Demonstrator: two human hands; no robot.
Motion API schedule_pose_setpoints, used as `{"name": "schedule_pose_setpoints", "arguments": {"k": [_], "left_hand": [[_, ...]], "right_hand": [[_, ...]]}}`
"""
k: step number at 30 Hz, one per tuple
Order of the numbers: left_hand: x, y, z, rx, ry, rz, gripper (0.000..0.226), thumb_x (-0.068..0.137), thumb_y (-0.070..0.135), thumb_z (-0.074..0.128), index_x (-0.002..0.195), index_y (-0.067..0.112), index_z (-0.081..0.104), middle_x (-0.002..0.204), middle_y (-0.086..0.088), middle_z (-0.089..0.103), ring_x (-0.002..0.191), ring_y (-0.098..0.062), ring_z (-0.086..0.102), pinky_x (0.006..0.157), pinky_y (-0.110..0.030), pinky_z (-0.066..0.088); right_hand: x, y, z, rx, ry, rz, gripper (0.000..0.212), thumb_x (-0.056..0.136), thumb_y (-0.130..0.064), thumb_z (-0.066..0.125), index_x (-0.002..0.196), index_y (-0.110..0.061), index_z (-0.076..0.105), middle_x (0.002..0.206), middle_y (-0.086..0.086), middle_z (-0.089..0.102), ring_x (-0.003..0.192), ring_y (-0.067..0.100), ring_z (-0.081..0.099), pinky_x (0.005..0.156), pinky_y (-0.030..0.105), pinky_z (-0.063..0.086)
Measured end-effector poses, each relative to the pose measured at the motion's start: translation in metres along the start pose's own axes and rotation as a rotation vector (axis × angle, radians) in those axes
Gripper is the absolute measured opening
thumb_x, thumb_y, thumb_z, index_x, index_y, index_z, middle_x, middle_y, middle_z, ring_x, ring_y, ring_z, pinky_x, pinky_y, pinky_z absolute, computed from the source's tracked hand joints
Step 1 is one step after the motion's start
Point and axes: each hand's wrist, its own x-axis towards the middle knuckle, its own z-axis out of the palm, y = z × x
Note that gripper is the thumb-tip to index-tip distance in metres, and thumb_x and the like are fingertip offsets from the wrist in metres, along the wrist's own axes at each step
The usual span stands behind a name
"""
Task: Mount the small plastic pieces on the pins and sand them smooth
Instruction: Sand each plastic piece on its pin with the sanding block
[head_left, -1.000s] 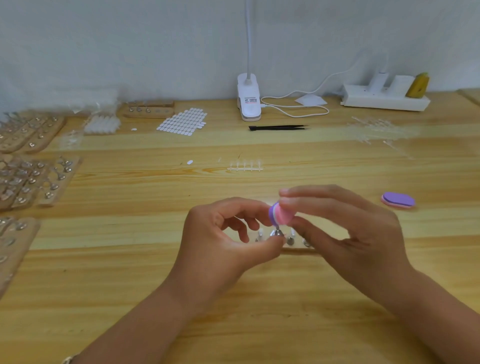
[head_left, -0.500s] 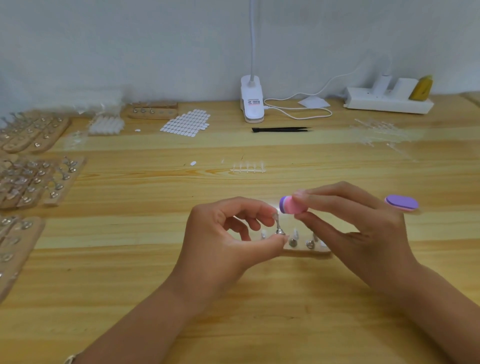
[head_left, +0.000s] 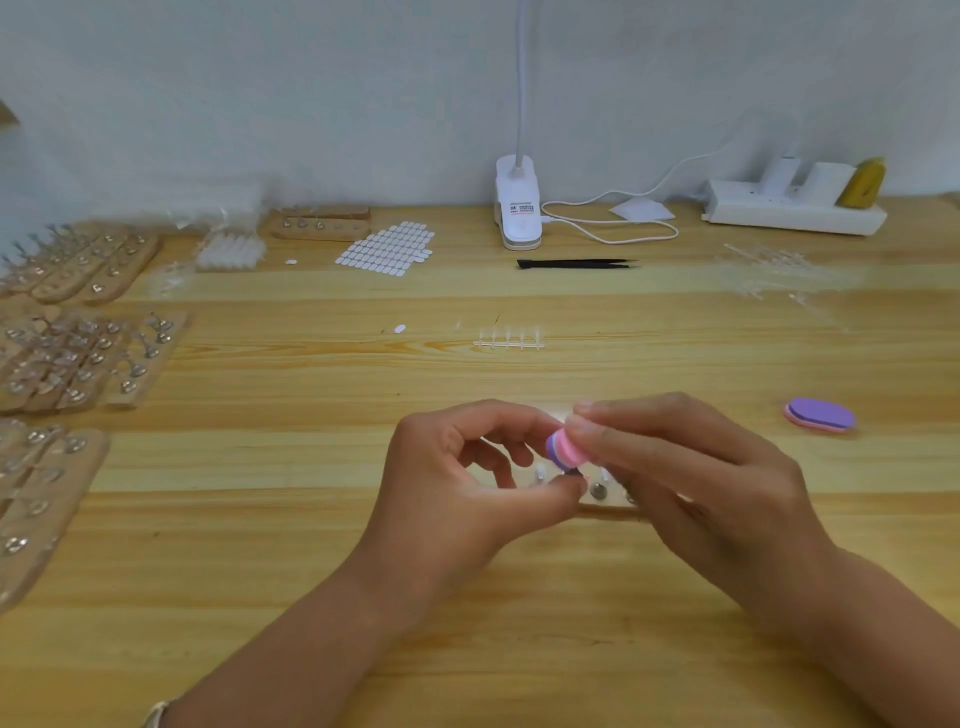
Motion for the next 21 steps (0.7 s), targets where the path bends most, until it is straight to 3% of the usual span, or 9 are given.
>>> {"name": "schedule_pose_setpoints", "arguments": {"k": [5,8,11,15,21], "left_hand": [[0.002,-0.001,0.0,-0.064,-0.016,-0.022,0.028,0.057,0.018,0.086,0.081,0.027,0.077,0.076,0.007,0.072,0.068,-0.006,0.061,0.058,-0.019,0.049],[0.001,-0.002,0.002,-0.093,-0.036,-0.033,0.027,0.056,0.02,0.086,0.081,0.026,0.078,0.077,0.004,0.073,0.067,-0.008,0.061,0.059,-0.019,0.048],[0.002,-0.002,0.0,-0.133,-0.043,-0.047,0.026,0.055,0.021,0.086,0.08,0.021,0.078,0.077,0.002,0.073,0.066,-0.007,0.06,0.059,-0.02,0.048],[0.003,-0.002,0.001,-0.113,-0.055,-0.046,0.028,0.057,0.011,0.087,0.082,0.021,0.078,0.075,0.002,0.072,0.065,-0.007,0.06,0.058,-0.021,0.048],[0.001,-0.002,-0.001,-0.091,-0.045,-0.06,0.024,0.056,0.02,0.087,0.078,0.024,0.077,0.078,0.004,0.073,0.067,-0.007,0.061,0.058,-0.02,0.048]], "right_hand": [[0.005,-0.002,-0.002,-0.029,0.135,0.046,0.027,0.088,0.0,0.073,0.115,-0.005,0.068,0.108,0.006,0.071,0.104,0.012,0.069,0.09,0.023,0.054],[0.003,-0.006,0.003,-0.03,0.107,-0.003,0.025,0.091,-0.004,0.07,0.115,-0.005,0.067,0.107,0.008,0.071,0.102,0.012,0.069,0.091,0.02,0.053],[0.004,0.002,-0.003,-0.086,0.127,0.078,0.025,0.089,-0.003,0.073,0.114,-0.006,0.07,0.104,0.006,0.072,0.098,0.013,0.069,0.088,0.025,0.055],[0.007,-0.007,0.001,-0.033,0.164,0.054,0.027,0.089,-0.008,0.073,0.115,-0.009,0.067,0.105,0.002,0.07,0.101,0.007,0.068,0.091,0.017,0.051],[0.004,0.0,-0.004,-0.11,0.135,0.133,0.026,0.085,-0.005,0.075,0.111,-0.011,0.072,0.095,0.005,0.072,0.089,0.016,0.072,0.079,0.03,0.056]]}}
